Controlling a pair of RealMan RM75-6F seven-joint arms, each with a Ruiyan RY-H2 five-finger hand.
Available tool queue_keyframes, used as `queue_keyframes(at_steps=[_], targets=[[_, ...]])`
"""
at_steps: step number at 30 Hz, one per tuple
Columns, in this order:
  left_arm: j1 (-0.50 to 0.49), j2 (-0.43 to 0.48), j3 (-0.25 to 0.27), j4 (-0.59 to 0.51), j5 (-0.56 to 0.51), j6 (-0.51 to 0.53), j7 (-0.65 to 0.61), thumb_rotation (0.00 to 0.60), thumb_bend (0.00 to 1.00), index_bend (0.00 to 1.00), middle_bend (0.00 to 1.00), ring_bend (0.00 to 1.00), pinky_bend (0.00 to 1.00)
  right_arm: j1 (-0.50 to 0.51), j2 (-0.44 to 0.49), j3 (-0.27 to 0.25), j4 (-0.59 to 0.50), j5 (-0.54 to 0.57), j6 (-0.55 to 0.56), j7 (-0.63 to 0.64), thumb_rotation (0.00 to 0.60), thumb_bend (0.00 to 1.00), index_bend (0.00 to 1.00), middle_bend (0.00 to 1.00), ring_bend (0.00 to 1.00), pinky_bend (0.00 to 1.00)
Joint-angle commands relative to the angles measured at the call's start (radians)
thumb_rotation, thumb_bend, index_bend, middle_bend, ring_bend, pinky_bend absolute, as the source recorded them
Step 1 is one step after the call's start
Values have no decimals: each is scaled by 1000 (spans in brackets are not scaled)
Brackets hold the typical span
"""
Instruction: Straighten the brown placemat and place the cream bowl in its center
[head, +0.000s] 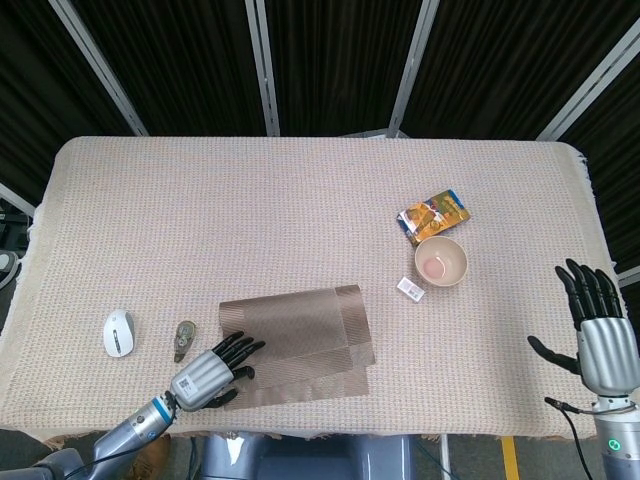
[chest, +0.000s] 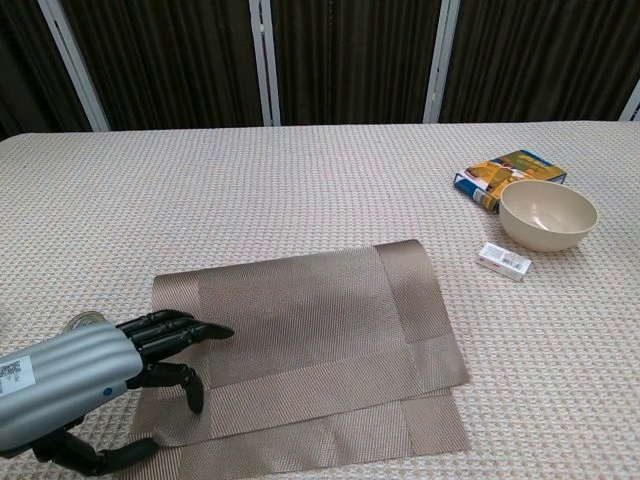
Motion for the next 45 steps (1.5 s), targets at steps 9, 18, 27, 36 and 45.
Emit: queue_keyframes(at_steps=[9,18,27,36,45], targets=[[-6,-20,2,15,-17,-11,-12,600,415,364,0,0,0,-4,4,2,-3,-8,-1,9,600,0,0,0,0,0],[-15,-38,1,26,-25,-19,-17,600,450,368,0,0,0,-5,5,7,-3,-8,-2,16,600,0,0,0,0,0],[-19,-52,-3,39,-33,-12,-24,600,451,425,0,0,0,-7,8,9,-4,-11,-2,26,600,0,0,0,0,0],[-19,-52,-2,42,-39,-6,-26,600,452,503,0,0,0,-10,9,11,-5,-15,1,30,600,0,0,0,0,0],[-20,-49,-6,33,-54,-8,-30,600,500,585,0,0,0,-11,10,14,-5,-15,2,35,600,0,0,0,0,0]])
